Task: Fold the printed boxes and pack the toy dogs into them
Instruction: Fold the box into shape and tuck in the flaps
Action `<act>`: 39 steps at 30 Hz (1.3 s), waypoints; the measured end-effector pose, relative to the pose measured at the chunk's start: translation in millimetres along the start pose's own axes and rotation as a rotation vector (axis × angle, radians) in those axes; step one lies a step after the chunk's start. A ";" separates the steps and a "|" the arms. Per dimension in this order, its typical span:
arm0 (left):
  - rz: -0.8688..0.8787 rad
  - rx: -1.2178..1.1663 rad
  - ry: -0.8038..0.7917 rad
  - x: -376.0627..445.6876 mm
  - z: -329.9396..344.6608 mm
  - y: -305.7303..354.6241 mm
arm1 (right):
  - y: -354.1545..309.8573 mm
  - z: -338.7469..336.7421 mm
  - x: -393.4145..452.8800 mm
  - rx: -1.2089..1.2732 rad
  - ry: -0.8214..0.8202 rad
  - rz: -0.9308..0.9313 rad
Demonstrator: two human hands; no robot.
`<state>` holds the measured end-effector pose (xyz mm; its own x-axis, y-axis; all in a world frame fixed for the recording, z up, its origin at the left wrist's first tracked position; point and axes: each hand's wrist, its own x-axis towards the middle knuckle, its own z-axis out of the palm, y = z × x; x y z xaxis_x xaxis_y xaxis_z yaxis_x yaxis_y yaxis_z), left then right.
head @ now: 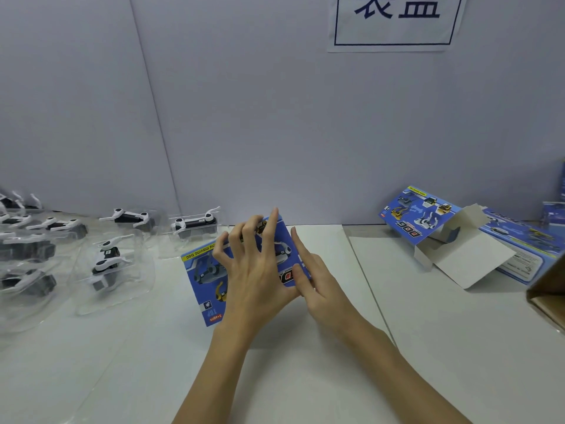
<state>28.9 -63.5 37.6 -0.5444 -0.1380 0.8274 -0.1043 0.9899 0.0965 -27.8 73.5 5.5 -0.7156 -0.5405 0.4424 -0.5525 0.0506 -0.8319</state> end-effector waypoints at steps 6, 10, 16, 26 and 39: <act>0.008 0.003 0.039 -0.6 2.9 -0.6 | 0.0 7.0 -0.2 -0.011 0.053 -0.002; 0.010 0.000 0.078 -0.1 2.5 -4.5 | -5.7 8.7 -0.3 0.051 0.065 -0.017; -0.031 0.037 0.125 0.9 7.8 -0.7 | -9.8 7.8 -2.1 0.141 0.146 0.005; -0.053 -0.037 0.171 1.8 11.1 -1.6 | -14.0 16.7 -1.7 0.231 0.227 -0.033; -0.380 -0.075 -0.433 -8.5 17.3 -12.3 | 6.9 -21.6 7.6 0.073 0.624 0.314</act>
<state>20.4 -75.1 19.8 -0.7729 -0.4694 0.4270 -0.3078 0.8658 0.3946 -46.2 87.9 10.3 -0.9602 0.0749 0.2690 -0.2652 0.0571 -0.9625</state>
